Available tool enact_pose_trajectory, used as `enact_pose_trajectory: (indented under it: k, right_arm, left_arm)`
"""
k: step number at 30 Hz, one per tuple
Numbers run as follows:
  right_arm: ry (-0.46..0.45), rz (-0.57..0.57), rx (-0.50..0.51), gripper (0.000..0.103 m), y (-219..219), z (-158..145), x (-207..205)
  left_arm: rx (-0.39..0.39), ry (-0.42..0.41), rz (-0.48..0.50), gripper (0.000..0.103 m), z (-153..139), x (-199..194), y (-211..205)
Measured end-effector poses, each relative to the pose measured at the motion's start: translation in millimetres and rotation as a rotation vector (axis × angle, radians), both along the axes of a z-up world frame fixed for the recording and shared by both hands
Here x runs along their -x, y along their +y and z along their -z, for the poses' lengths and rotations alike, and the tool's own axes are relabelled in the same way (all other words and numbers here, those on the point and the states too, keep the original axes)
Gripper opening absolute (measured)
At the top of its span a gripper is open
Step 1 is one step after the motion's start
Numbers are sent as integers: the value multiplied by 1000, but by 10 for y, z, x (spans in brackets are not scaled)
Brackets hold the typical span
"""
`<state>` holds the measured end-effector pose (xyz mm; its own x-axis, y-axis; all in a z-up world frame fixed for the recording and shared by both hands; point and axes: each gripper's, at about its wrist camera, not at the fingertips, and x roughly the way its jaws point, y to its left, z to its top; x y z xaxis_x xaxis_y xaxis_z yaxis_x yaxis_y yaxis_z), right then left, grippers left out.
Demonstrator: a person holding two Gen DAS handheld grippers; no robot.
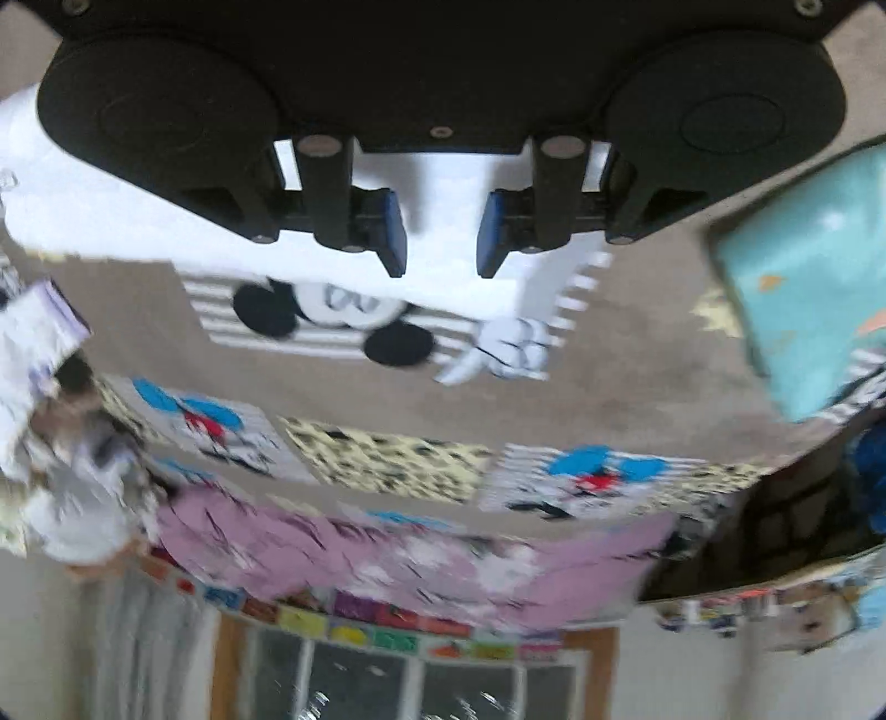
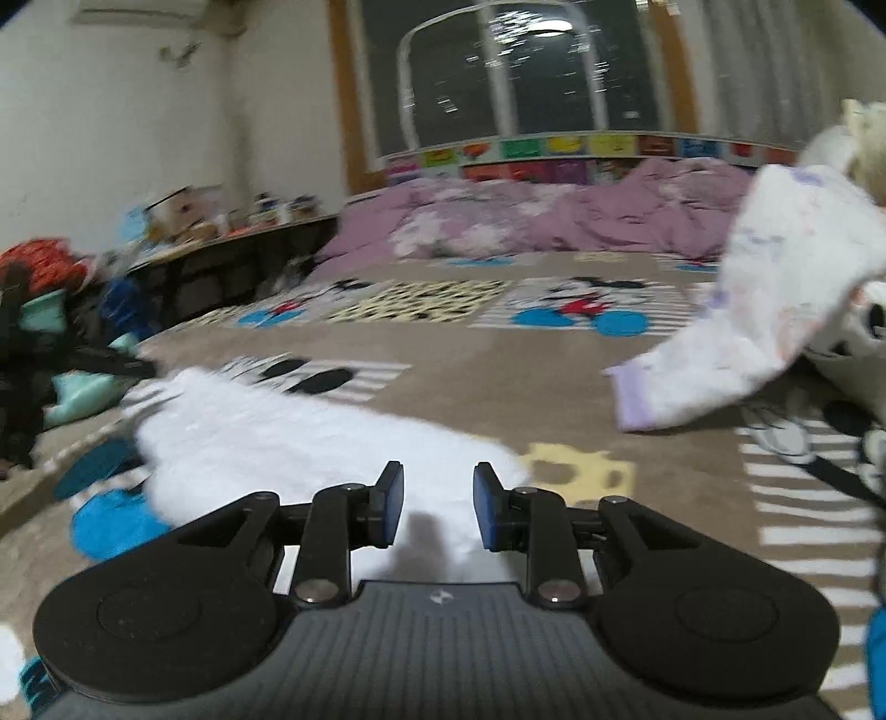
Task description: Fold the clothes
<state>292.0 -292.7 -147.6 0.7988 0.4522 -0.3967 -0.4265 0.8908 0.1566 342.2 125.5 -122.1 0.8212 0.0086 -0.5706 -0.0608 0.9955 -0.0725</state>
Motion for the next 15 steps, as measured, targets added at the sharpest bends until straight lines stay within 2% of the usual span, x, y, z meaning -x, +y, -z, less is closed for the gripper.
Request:
enact_pose_trajectory:
  k: [3,4,7,10,15]
  right_arm:
    - [59,-19,62,43,67,88,-62]
    - [85,-17,89,44,85,128,-92]
    - [118,7,34,45,-12,177,-153]
    - [89,37,68,45,-5,130,-112]
    - [34,105,24,44,-347,-74,-34]
  left_arm:
    - [-35,61,-22,30,150,-77,12]
    - [-47,81,-30,30,200,-103,17]
    - [-75,131,-52,31,297,-168,23]
    - [-72,133,-74,31,255,-142,43]
    - [-80,69,-87,30,21,59,-77]
